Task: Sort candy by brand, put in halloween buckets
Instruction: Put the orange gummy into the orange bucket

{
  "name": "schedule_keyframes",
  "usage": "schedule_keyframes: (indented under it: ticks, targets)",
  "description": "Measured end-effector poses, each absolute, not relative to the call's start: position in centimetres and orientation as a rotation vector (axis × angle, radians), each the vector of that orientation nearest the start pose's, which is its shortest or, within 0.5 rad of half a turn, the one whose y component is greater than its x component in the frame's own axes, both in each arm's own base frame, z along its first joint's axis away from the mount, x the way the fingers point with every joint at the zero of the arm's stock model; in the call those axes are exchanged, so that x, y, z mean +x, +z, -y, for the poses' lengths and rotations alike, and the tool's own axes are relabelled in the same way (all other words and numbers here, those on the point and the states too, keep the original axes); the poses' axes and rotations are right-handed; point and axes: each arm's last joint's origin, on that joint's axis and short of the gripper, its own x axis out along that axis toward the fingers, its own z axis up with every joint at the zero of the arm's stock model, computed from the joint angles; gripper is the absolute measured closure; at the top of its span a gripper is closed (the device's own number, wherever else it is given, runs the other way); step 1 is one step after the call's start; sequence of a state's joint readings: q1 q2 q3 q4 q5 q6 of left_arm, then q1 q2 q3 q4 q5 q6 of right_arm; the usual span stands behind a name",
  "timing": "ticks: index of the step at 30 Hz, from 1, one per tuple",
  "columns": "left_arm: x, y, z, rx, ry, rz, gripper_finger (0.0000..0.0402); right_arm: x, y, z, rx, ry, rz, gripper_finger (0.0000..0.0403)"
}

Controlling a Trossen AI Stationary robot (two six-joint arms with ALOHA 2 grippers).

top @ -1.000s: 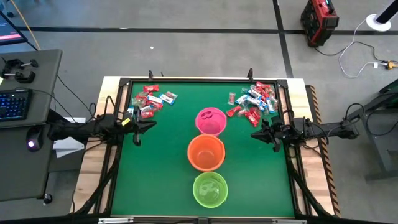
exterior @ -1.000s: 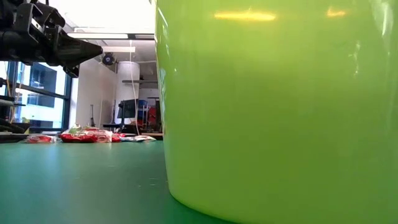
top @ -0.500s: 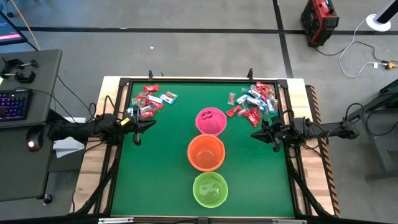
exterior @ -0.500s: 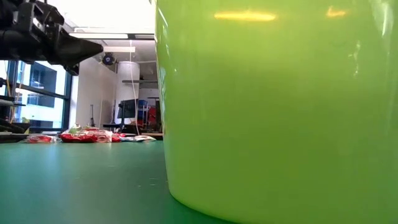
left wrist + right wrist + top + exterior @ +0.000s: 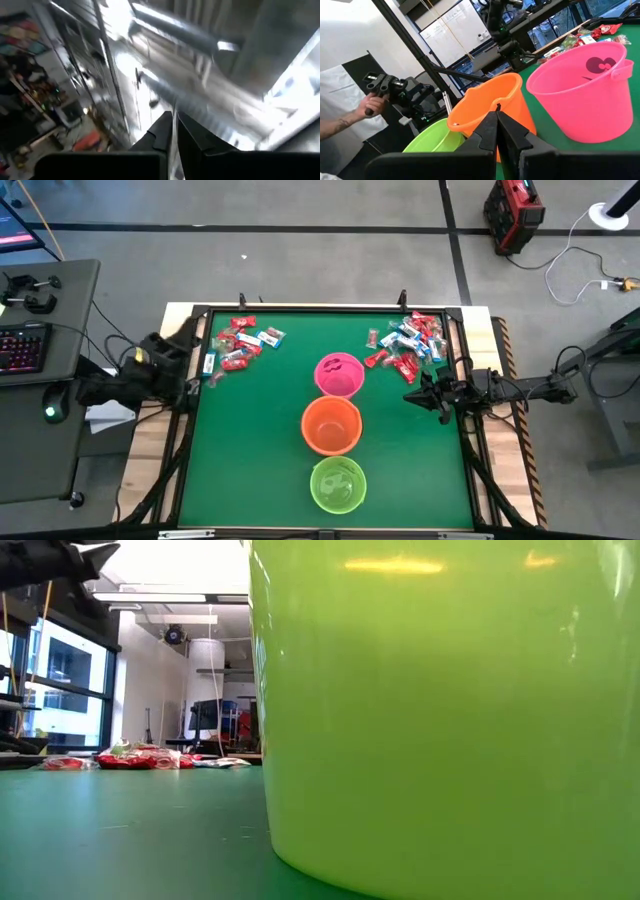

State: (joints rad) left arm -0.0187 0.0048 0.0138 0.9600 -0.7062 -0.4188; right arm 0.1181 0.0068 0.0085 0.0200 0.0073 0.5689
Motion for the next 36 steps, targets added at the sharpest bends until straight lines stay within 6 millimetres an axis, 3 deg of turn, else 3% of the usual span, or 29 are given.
schedule_keyframes:
  ticks: [3, 9, 12, 15, 18, 21, 25, 30, 36]
  targets:
    - [6.1, 24.1, -1.9, -0.759, 0.454, 0.992, 0.0387, 9.7, 16.8, -1.1, 0.569, 0.114, -0.01, 0.0402]
    - [11.4, 24.3, -2.3, -0.873, 0.495, 0.663, 0.0387, 9.7, 16.8, -1.1, 0.57, 0.114, -0.01, 0.0402]
    - [14.3, 23.6, -2.9, -0.859, 0.454, 0.392, 0.0387, 9.7, 16.8, -1.1, 0.569, 0.114, -0.011, 0.0402]
    - [15.9, 23.2, -4.0, -0.952, 0.383, 0.07, 0.0387, 9.7, 16.8, -1.1, 0.569, 0.114, -0.01, 0.0402]
    - [16.2, 23.4, -5.6, -0.928, 0.358, -0.202, 0.0387, 9.7, 16.8, -1.1, 0.569, 0.114, -0.01, 0.0402]
    - [15.7, 24.5, -8.2, -0.814, 0.428, -0.319, 0.0387, 9.7, 16.8, -1.1, 0.569, 0.114, -0.01, 0.0402]
    - [14.6, 24.5, -11.4, -0.832, 0.497, -0.501, 0.0387, 9.7, 16.8, -1.1, 0.57, 0.114, -0.009, 0.0402]
    - [13.5, 22.0, -13.3, -0.918, 0.581, -0.764, 0.0387, 9.7, 16.8, -1.1, 0.569, 0.114, -0.01, 0.0402]
    - [14.2, 19.7, -14.5, -0.978, 0.581, -0.871, 0.0387, 9.7, 16.8, -1.1, 0.57, 0.114, -0.01, 0.0402]
